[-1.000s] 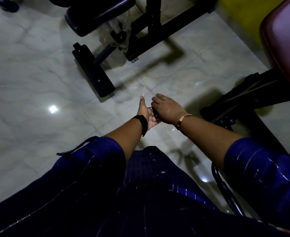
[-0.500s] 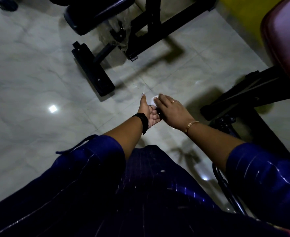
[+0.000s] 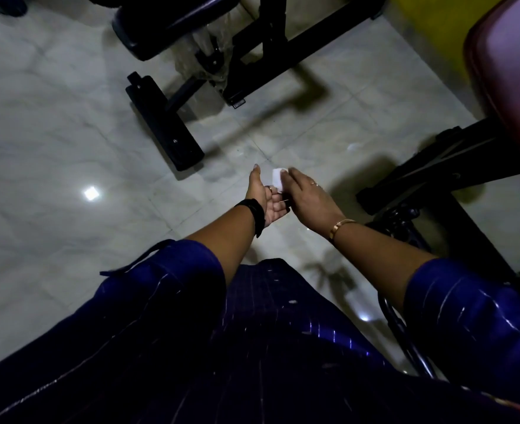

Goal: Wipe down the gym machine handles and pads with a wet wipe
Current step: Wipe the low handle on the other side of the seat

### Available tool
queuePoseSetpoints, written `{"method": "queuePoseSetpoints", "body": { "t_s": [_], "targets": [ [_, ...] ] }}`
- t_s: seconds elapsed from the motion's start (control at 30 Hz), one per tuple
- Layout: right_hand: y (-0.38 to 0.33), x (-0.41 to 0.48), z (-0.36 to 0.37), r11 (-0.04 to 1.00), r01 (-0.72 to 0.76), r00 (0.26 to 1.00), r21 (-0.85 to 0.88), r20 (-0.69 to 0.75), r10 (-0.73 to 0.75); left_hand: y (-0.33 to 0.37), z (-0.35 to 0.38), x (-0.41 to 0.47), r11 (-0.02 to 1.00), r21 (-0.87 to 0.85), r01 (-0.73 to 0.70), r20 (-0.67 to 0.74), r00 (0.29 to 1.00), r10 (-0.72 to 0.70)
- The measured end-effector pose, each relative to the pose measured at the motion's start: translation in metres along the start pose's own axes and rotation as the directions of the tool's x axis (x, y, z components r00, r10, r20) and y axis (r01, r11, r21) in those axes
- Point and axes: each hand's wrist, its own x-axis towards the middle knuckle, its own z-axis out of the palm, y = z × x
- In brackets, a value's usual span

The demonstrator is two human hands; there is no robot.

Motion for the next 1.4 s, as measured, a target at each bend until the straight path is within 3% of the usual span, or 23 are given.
{"method": "queuePoseSetpoints", "body": {
  "t_s": [0.13, 0.27, 0.37, 0.43, 0.57, 0.7, 0.77, 0.83, 0.93, 1.0, 1.1, 1.27, 1.33, 1.4],
  "targets": [
    [-0.006, 0.030, -0.015, 0.989, 0.101, 0.985, -0.107, 0.153, -0.084, -0.002, -0.003, 0.003, 0.999, -0.031, -0.015, 0.024, 1.000, 0.016],
    [-0.007, 0.056, -0.026, 0.986, -0.156, 0.939, 0.052, 0.317, 0.132, -0.004, -0.005, 0.008, 0.999, 0.024, -0.022, 0.015, 1.000, 0.022],
    [-0.003, 0.046, -0.021, 0.933, -0.299, 0.937, 0.200, 0.245, 0.248, -0.003, -0.004, 0.007, 0.999, 0.022, -0.025, 0.035, 0.999, 0.024],
    [-0.005, 0.026, -0.012, 0.914, -0.313, 0.947, 0.258, 0.154, 0.280, -0.002, -0.004, 0.007, 1.000, 0.019, -0.025, 0.032, 0.999, 0.024],
    [-0.009, 0.000, 0.001, 0.994, -0.096, 0.994, 0.050, 0.050, 0.093, -0.002, -0.003, 0.007, 1.000, -0.031, 0.005, 0.035, 0.999, -0.004],
    [-0.012, 0.026, -0.009, 0.996, 0.001, 0.986, -0.088, 0.168, 0.014, -0.003, -0.004, 0.009, 0.998, -0.056, -0.012, 0.048, 0.999, 0.014],
    [-0.012, 0.045, -0.017, 0.997, -0.065, 0.964, -0.050, 0.254, 0.076, -0.005, -0.005, 0.010, 0.999, -0.040, -0.023, 0.035, 0.999, 0.024],
    [-0.010, 0.054, -0.022, 0.975, -0.200, 0.934, 0.101, 0.321, 0.158, -0.006, -0.005, 0.010, 0.999, -0.015, -0.028, 0.029, 0.999, 0.029],
    [-0.011, 0.040, -0.021, 0.871, -0.389, 0.913, 0.300, 0.251, 0.321, -0.005, -0.007, 0.011, 0.999, -0.010, -0.039, 0.028, 0.999, 0.039],
    [-0.016, 0.021, -0.011, 0.888, -0.342, 0.939, 0.307, 0.123, 0.320, -0.004, -0.006, 0.010, 1.000, -0.004, -0.030, 0.017, 0.999, 0.030],
    [-0.016, 0.002, 0.006, 0.979, -0.169, 0.985, 0.110, 0.046, 0.165, -0.003, -0.006, 0.007, 1.000, -0.027, -0.004, 0.012, 1.000, 0.004],
    [-0.020, 0.027, -0.007, 0.991, 0.007, 0.991, -0.133, 0.130, 0.011, -0.006, -0.010, 0.011, 0.999, -0.006, -0.039, 0.015, 0.999, 0.039],
    [-0.020, 0.045, -0.014, 0.994, -0.064, 0.969, -0.094, 0.234, 0.084, -0.007, -0.011, 0.013, 0.999, 0.019, -0.036, 0.001, 0.999, 0.036],
    [-0.018, 0.056, -0.018, 0.973, -0.222, 0.931, 0.070, 0.313, 0.190, -0.006, -0.011, 0.013, 0.997, 0.065, -0.041, -0.001, 0.999, 0.041]
  ]
}}
